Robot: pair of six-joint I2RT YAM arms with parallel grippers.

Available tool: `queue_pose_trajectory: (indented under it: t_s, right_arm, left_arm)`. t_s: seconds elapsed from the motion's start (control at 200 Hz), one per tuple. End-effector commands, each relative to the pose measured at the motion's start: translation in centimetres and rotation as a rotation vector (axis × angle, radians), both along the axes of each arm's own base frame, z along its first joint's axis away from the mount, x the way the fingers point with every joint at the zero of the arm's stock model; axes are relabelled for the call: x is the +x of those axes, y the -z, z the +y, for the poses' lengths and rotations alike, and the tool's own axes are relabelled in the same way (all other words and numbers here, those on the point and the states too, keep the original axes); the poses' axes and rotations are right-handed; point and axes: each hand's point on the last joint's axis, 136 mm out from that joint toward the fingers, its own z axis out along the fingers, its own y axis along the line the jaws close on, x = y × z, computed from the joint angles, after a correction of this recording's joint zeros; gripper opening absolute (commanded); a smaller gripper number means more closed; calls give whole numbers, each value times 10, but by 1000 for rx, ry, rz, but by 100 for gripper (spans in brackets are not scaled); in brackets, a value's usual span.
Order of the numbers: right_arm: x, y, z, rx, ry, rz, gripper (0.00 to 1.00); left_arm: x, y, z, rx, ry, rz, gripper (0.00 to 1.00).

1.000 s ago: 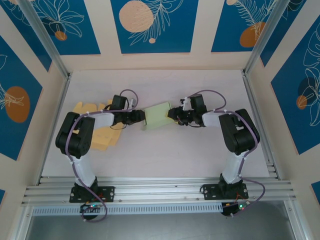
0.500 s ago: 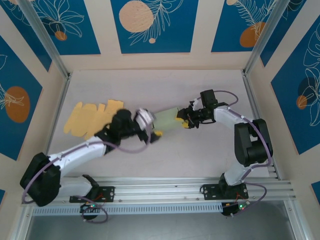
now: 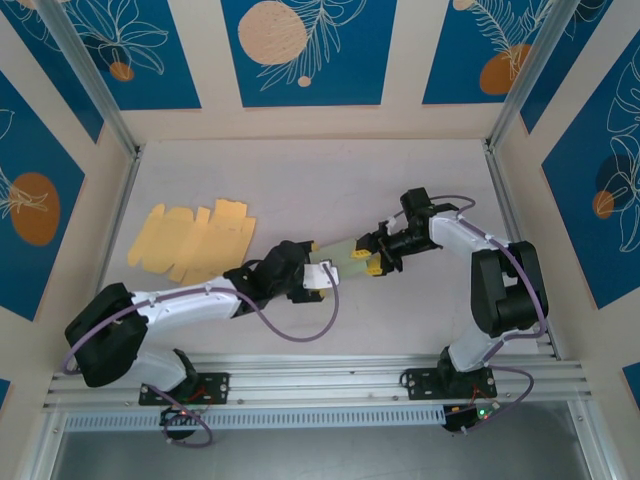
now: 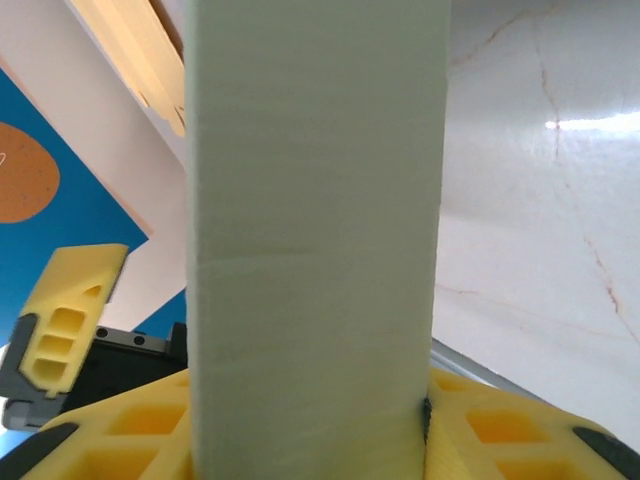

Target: Fold the paper box

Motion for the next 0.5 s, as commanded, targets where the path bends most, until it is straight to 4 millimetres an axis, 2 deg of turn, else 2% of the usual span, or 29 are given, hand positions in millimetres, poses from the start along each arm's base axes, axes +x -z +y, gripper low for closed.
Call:
queue_pose_trajectory:
  t_s: [0.0,0.11,0.19,0.245,0.325,0.495]
  right_arm:
    - [-14,-10,2,53,-17,61,45]
    - [-15,-7,3,68,-21,84,46]
    - [-16,-3,3,68,-23,94,48]
    - [-15,-3,3,75,-21,96,50]
    - [-13,-2,3,75,-19,88,55]
    - [-6,-6,-8,55,10,39,69]
  left_arm:
    - [3,-9,1,40,-1,-28,80]
    - [0,-6,2,48,-8,-4,69]
    - [-1,-6,2,45,-14,12,56]
    - [-3,-7,1,43,-11,36,52]
    - [-5,-7,0,50,-7,70,47]
    - [-10,-2,2,76,-20,189,46]
